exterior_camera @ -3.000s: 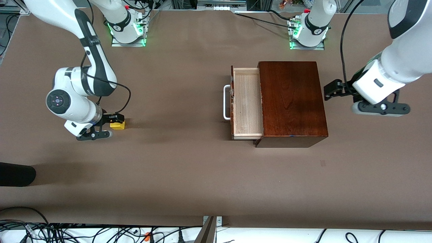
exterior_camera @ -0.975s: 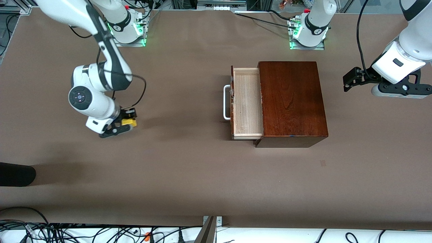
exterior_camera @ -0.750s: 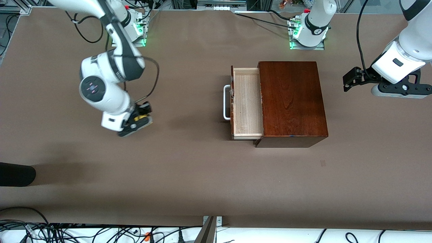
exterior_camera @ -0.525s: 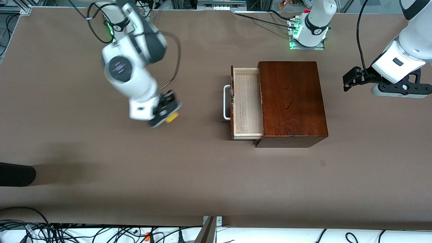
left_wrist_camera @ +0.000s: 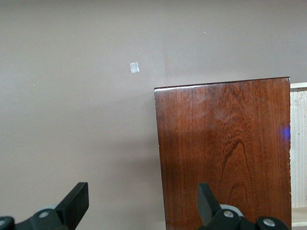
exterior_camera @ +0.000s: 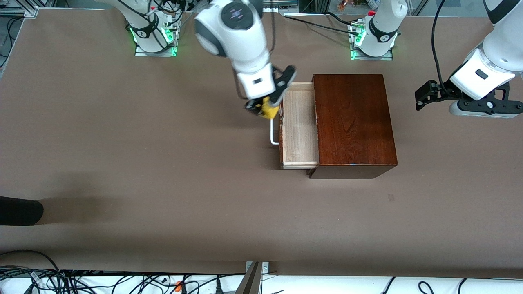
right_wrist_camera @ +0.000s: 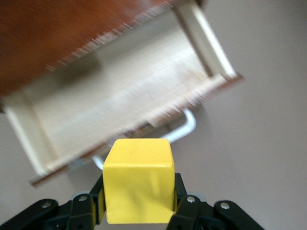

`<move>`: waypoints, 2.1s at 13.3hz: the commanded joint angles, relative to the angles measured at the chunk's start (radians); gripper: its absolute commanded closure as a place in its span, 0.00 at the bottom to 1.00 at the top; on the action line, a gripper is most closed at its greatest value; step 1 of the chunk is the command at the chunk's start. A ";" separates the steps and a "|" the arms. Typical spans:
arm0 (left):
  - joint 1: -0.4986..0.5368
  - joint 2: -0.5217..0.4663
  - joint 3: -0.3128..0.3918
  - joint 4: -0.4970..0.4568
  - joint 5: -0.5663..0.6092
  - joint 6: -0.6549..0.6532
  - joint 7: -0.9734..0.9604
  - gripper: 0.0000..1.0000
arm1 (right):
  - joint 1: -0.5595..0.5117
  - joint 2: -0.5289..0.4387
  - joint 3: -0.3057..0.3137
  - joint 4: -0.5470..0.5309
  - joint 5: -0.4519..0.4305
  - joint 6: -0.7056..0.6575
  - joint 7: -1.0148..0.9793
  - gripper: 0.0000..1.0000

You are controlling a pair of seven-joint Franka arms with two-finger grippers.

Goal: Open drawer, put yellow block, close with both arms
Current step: 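Carry the yellow cube with the right gripper over the open drawer, then lower the cube into the drawer and open the right gripper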

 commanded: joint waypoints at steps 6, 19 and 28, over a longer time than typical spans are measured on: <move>0.009 -0.016 -0.007 -0.009 -0.001 0.000 0.023 0.00 | 0.177 0.201 -0.019 0.264 -0.197 -0.082 0.105 1.00; 0.009 -0.016 -0.010 -0.009 -0.001 -0.002 0.022 0.00 | 0.193 0.323 -0.034 0.267 -0.324 -0.024 -0.059 1.00; 0.006 -0.011 -0.012 -0.009 -0.002 -0.025 0.023 0.00 | 0.190 0.350 -0.044 0.257 -0.352 -0.022 -0.125 1.00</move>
